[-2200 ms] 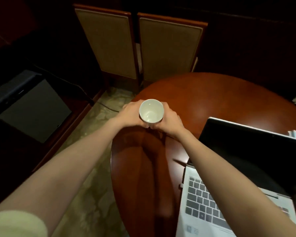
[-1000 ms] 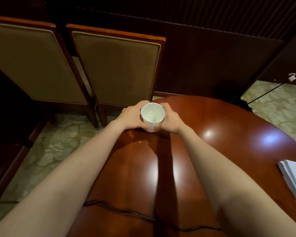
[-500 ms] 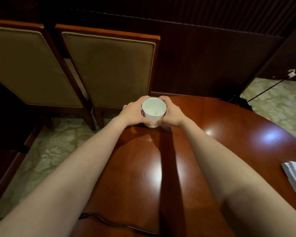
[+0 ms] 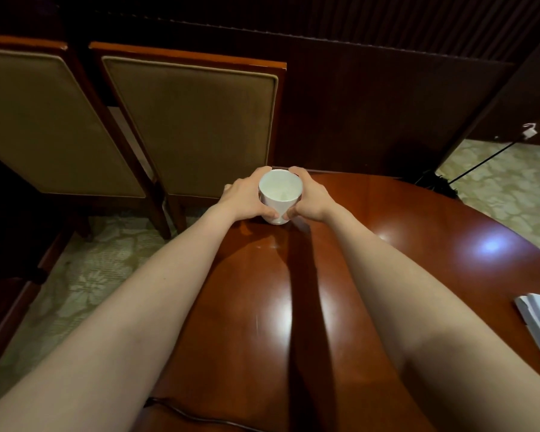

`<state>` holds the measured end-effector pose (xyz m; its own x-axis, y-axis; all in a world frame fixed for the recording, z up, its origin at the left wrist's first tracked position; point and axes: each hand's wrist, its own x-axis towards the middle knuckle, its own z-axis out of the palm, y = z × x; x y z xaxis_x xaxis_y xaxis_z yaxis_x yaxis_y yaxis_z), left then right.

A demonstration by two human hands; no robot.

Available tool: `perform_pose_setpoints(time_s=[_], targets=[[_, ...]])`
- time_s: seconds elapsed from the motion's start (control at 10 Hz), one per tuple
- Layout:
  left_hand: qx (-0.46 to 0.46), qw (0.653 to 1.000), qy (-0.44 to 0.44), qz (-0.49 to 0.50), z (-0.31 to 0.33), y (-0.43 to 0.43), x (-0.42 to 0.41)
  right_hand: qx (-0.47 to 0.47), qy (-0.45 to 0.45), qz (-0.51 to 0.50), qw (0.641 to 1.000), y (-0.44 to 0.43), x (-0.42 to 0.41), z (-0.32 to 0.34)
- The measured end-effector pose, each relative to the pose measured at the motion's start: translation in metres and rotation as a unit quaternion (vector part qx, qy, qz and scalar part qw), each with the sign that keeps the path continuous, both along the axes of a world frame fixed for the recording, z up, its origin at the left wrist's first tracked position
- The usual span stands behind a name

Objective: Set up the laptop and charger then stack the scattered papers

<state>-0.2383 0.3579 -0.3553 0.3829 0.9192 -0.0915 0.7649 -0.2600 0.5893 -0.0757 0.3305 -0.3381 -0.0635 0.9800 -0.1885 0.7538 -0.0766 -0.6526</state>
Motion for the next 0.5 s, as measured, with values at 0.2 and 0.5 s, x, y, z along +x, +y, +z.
perform_pose_setpoints(time_s=[0.2, 0.5], targets=[[0.001, 1.0, -0.014, 0.005, 0.004, -0.001, 0.002, 0.003, 0.002, 0.0, 1.0, 0.002, -0.002, 0.001], [0.02, 0.996, 0.092, -0.009, 0.017, -0.007, 0.003, -0.004, -0.019, -0.02, 1.0, -0.005, -0.006, 0.013]])
